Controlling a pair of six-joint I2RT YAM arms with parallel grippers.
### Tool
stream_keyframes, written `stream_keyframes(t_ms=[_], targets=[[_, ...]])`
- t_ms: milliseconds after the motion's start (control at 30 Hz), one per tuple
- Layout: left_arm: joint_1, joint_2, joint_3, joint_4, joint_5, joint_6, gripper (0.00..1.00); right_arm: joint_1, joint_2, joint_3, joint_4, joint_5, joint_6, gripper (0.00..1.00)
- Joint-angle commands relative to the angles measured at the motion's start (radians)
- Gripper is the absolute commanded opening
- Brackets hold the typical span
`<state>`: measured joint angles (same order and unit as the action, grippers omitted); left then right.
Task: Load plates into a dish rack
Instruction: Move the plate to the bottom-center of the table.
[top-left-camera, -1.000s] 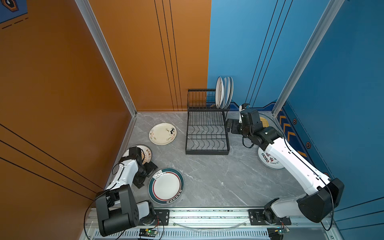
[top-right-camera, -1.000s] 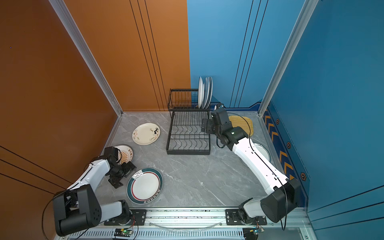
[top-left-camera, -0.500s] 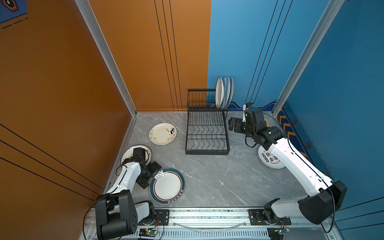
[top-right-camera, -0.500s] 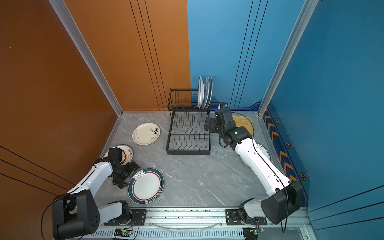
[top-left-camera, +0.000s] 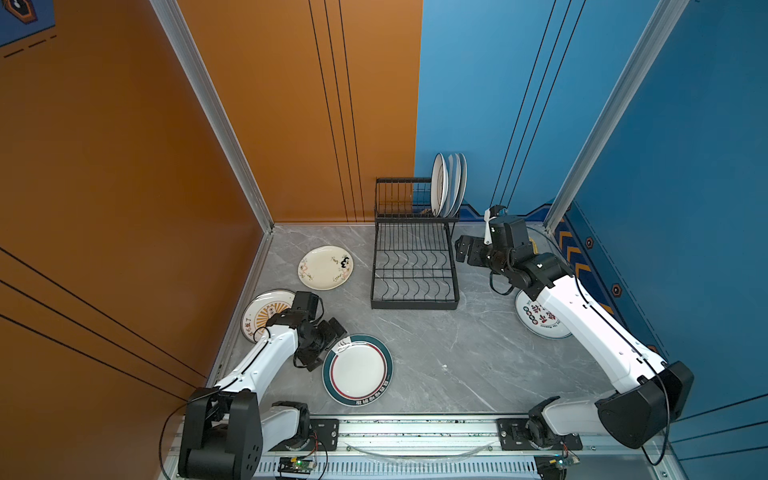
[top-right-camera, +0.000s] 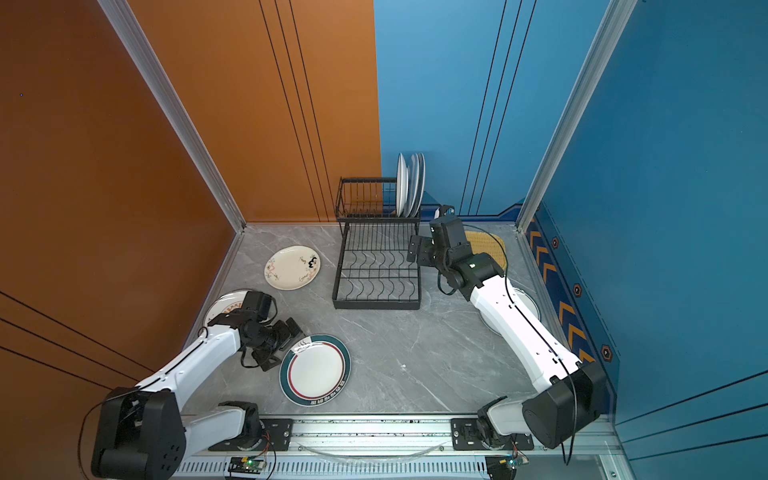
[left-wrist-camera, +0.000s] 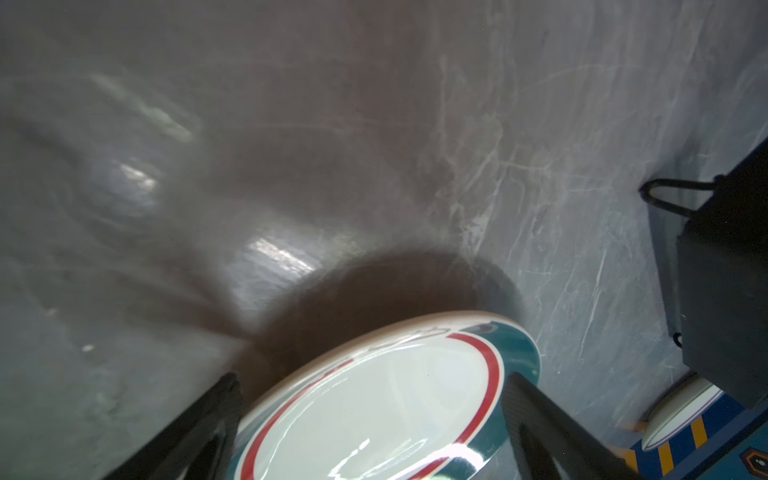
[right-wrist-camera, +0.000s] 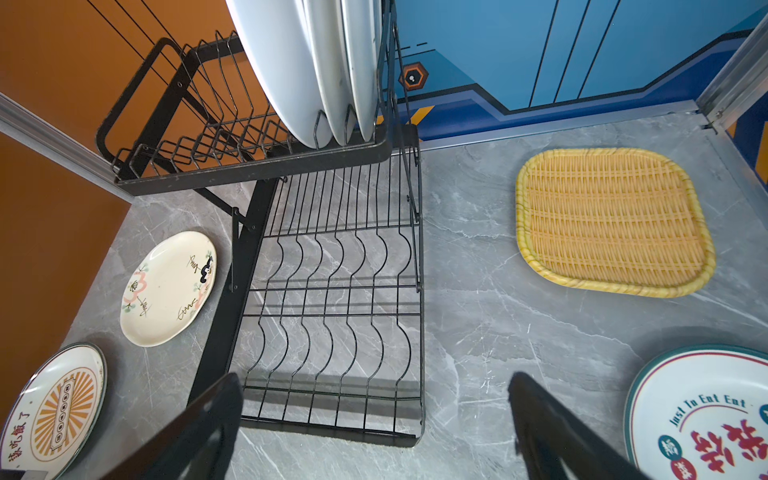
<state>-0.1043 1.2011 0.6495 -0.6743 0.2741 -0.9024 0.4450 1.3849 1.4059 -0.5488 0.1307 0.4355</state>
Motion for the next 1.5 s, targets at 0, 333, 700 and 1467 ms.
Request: stream_keyframes(t_ms=[0,333,700,1467], targets=[[-0.067,0.044,0.03,0.07,0.056,-0.056,0.98,0.001,-0.007,0.005,-0.038,-0.01,0.012,1.0],[-0.14,0.037,0.113,-0.083,-0.071,0.109,0.99,0.006,-0.027,-0.004,-0.076,-0.016,0.015,1.0],[-0.22,-0.074,-0.05,-0.03,-0.072,0.204,0.99,-0.001,-0.036,-0.016,-0.079,-0.042,0.008,1.0],[-0.423,0.205,-0.018,0.363,0.216,0.294,0.95,-0.034,-0.08,-0.046,-0.083,-0.071,0.003,1.0]])
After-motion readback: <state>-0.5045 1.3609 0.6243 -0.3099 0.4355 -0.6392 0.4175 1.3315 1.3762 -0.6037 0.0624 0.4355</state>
